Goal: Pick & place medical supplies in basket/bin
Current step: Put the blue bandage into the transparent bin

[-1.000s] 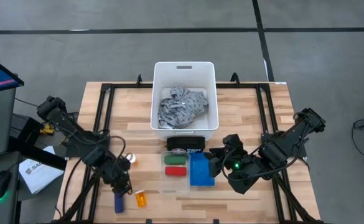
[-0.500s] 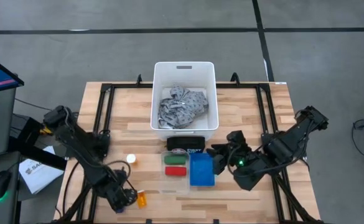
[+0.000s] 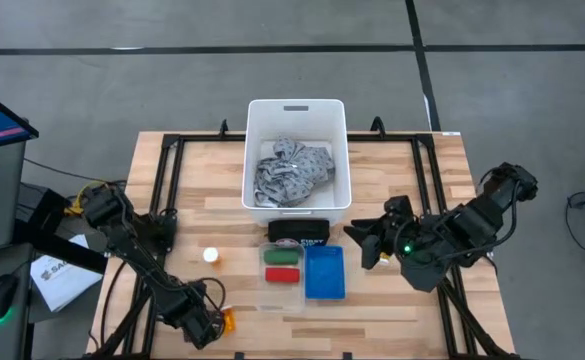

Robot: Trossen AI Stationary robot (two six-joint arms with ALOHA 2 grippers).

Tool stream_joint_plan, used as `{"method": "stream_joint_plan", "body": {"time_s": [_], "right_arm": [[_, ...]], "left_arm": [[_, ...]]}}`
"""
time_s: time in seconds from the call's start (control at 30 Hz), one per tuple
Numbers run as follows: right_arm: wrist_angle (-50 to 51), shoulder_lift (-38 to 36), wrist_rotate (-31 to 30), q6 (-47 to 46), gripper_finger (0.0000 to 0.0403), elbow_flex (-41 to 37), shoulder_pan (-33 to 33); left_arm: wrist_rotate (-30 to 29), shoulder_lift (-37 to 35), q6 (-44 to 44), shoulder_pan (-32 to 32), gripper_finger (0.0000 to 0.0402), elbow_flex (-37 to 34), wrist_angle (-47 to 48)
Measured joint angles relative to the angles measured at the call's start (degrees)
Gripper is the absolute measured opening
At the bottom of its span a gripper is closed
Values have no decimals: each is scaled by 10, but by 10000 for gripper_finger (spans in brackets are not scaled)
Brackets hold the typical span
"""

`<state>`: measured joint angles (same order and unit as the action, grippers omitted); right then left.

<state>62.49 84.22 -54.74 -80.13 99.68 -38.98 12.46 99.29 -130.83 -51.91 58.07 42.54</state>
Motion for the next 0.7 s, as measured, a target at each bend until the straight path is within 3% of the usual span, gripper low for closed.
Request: {"method": "stream_joint_plan", "body": {"time_s": [0.2, 0.47, 0.6, 0.7], "right_arm": [[-18, 1, 0, 13, 150, 0, 0], [-20, 1, -8, 12, 150, 0, 0], [-21, 1, -8, 12, 150, 0, 0], [-21, 1, -8, 15, 150, 0, 0]], "left_arm": [[-10, -4, -4, -7, 240, -44, -22], [-32, -86, 6, -19, 136, -92, -1], [-82, -162, 45, -31, 99, -104, 14], [-158, -227, 154, -34, 98, -104, -12]]}}
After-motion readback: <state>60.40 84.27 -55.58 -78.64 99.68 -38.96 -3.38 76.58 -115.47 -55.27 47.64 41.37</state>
